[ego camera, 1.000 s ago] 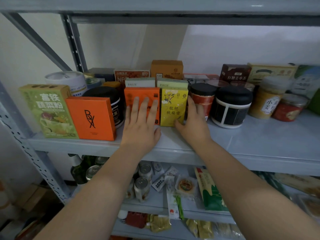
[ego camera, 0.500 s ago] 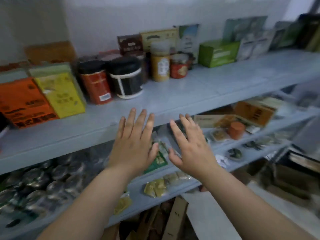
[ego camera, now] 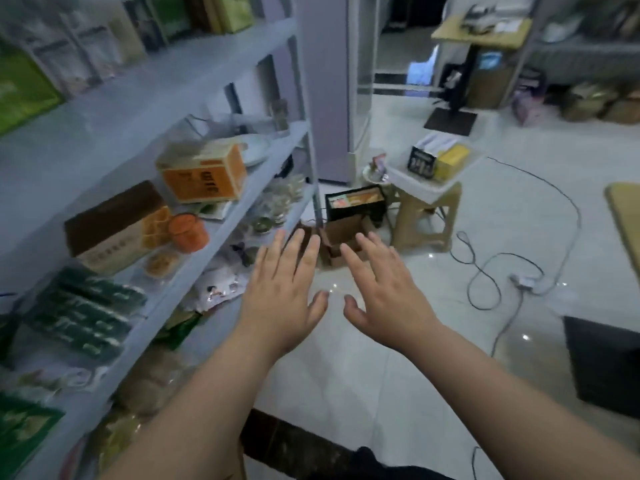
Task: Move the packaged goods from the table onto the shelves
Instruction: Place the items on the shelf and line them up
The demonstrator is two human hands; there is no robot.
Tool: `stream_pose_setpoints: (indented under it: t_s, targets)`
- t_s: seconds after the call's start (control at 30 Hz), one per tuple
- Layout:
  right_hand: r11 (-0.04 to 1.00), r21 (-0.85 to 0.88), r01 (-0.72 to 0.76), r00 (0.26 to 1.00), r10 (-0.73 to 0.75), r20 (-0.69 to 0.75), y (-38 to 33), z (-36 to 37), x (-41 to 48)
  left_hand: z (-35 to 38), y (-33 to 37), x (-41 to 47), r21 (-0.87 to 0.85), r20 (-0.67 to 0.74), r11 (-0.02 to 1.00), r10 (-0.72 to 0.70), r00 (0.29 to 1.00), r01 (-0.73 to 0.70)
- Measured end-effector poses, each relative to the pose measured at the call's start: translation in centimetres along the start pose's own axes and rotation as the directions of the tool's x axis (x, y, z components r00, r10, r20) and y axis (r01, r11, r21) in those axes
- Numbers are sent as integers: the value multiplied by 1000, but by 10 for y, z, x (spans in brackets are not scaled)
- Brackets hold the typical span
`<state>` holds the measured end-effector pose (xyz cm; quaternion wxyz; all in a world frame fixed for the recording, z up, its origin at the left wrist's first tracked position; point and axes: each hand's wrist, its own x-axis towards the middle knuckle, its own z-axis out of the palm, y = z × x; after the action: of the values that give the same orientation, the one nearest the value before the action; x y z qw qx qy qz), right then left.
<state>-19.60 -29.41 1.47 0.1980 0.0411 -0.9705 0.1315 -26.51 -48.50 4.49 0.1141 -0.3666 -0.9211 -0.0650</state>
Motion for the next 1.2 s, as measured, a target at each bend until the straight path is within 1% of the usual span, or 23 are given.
stream_pose_setpoints:
  t_s: [0.1, 0.23, 0.37, 0.53, 0.67, 0.77, 0.87, 1.03, 1.13, 1.2]
  targets:
    - [986, -47, -163, 987, 162, -16, 54, -17, -39, 26, 57, 43, -61, 57, 989, 138, 989, -134]
    - [923, -81, -376, 927, 373, -46, 106, -36, -90, 54, 129, 83, -109, 117, 945, 321, 940, -309]
    - [824, -116, -555, 831, 554, -49, 140, -49, -138, 81, 190, 112, -153, 160, 872, 486, 859, -464]
    - [646, -204, -735, 673, 731, -110, 174, -67, -187, 114, 261, 148, -247, 128, 733, 673, 729, -633]
    - [482, -229, -846, 518, 844, -138, 195, -90, -211, 127, 315, 178, -326, 95, 589, 799, 594, -739]
    - [360, -245, -900, 409, 892, -192, 211, -109, -222, 132, 354, 199, -359, 56, 467, 875, 480, -808]
    - [223, -251, -942, 283, 930, -235, 222, -121, -230, 138, 392, 214, -392, 19, 340, 932, 361, -855]
    - [3, -180, -984, 65, 938, -340, 219, -125, -247, 141, 442, 228, -438, -50, 113, 988, 149, -892]
    - [-115, -121, -986, -58, 917, -395, 213, -119, -255, 147, 467, 234, -426, -52, 4, 998, 29, -905]
    - [-175, -82, -981, -128, 908, -399, 210, -114, -259, 153, 482, 235, -425, -49, -50, 998, -32, -904]
